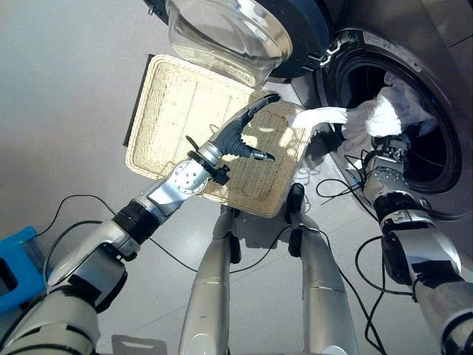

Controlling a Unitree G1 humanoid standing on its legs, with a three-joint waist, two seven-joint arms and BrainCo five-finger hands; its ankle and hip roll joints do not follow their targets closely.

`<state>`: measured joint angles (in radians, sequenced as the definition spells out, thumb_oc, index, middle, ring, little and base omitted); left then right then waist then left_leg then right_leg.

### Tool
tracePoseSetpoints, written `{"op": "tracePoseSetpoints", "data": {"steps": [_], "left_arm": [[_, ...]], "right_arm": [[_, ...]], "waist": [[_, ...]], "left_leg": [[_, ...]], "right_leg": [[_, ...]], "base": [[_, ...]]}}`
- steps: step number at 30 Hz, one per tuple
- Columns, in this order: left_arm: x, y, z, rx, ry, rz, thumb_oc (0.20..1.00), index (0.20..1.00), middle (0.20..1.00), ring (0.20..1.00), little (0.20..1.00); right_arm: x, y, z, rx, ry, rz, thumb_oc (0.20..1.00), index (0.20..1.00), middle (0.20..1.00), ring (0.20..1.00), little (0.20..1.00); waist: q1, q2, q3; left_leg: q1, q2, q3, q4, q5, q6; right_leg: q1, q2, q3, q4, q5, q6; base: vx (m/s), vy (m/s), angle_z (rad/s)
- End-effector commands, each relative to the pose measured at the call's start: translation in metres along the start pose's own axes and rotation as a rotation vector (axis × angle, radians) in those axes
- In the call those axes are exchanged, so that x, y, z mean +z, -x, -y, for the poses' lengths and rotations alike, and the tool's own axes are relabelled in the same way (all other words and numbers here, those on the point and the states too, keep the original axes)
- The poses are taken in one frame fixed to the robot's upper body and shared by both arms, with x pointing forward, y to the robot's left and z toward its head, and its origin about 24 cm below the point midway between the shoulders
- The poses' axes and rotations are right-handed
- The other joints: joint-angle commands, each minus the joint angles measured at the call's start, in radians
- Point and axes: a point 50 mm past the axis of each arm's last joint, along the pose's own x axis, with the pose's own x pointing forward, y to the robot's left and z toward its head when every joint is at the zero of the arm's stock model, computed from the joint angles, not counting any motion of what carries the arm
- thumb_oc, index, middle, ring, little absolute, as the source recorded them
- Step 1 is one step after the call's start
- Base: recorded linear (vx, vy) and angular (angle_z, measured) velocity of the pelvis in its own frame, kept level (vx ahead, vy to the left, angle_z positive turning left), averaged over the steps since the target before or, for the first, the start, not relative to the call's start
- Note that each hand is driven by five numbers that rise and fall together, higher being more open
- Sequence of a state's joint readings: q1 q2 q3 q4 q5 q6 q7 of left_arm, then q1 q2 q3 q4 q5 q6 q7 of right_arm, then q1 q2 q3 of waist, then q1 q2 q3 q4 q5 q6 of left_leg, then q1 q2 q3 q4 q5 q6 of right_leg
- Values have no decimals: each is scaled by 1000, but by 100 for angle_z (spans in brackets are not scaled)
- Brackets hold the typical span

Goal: Put the clothes into the washing machine.

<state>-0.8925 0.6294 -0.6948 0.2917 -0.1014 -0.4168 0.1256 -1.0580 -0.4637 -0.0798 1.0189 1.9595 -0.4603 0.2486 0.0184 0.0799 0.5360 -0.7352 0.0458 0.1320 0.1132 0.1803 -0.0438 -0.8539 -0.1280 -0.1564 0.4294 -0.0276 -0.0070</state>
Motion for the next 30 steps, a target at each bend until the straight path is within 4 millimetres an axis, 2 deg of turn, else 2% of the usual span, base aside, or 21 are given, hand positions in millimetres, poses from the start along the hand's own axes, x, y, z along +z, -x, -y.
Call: {"op": "tracePoseSetpoints", "data": {"steps": [1,7,11,19,20,21,22,30], "left_arm": [[33,-14,-8,40,51,166,1000,1000,1000,1000,1000],[38,-16,-8,49,57,190,1000,1000,1000,1000,1000],[39,-17,-6,58,61,197,1000,1000,1000,1000,1000],[44,-21,0,68,72,221,1000,1000,1000,1000,1000],[44,-21,0,71,73,223,1000,1000,1000,1000,1000],[44,-21,0,71,73,223,1000,1000,1000,1000,1000],[45,-21,-1,72,75,226,1000,1000,1000,1000,1000],[44,-21,-3,71,76,217,1000,1000,1000,1000,1000]], "right_arm": [[53,-18,-48,122,-15,284,200,200,200,200,200],[74,-16,-64,127,-66,475,200,200,200,200,200],[86,-11,-60,35,-107,594,200,200,200,200,200],[92,-11,-58,3,-86,631,200,200,200,200,200],[91,-12,-57,9,-75,612,931,931,931,931,931],[91,-12,-57,10,-74,610,931,931,931,931,931],[89,-14,-55,29,-42,564,1000,1000,1000,1000,1000],[77,-19,-45,23,31,416,1000,1000,1000,1000,1000]], "waist": [[-16,42,-16],[-20,50,-16],[-26,56,-16],[-26,74,-16],[-27,76,-16],[-27,76,-16],[-26,78,-16],[-28,74,-16]], "left_leg": [[8,-78,22,102,-118,-8],[8,-75,27,106,-121,-11],[10,-75,33,110,-124,-12],[22,-78,43,104,-122,-12],[23,-78,44,103,-122,-13],[24,-78,44,103,-122,-13],[26,-79,45,103,-122,-12],[28,-78,48,103,-122,-10]], "right_leg": [[61,-11,-84,-91,126,113],[59,-16,-84,-88,125,114],[58,-18,-81,-85,123,112],[66,-21,-79,-91,118,108],[67,-23,-79,-91,117,108],[67,-23,-79,-91,116,108],[69,-23,-78,-92,116,107],[69,-22,-78,-88,113,106]], "base": [[0,0,0],[0,0,0],[0,0,0],[1,12,0],[0,0,0],[0,0,0],[0,0,0],[0,0,0]]}}
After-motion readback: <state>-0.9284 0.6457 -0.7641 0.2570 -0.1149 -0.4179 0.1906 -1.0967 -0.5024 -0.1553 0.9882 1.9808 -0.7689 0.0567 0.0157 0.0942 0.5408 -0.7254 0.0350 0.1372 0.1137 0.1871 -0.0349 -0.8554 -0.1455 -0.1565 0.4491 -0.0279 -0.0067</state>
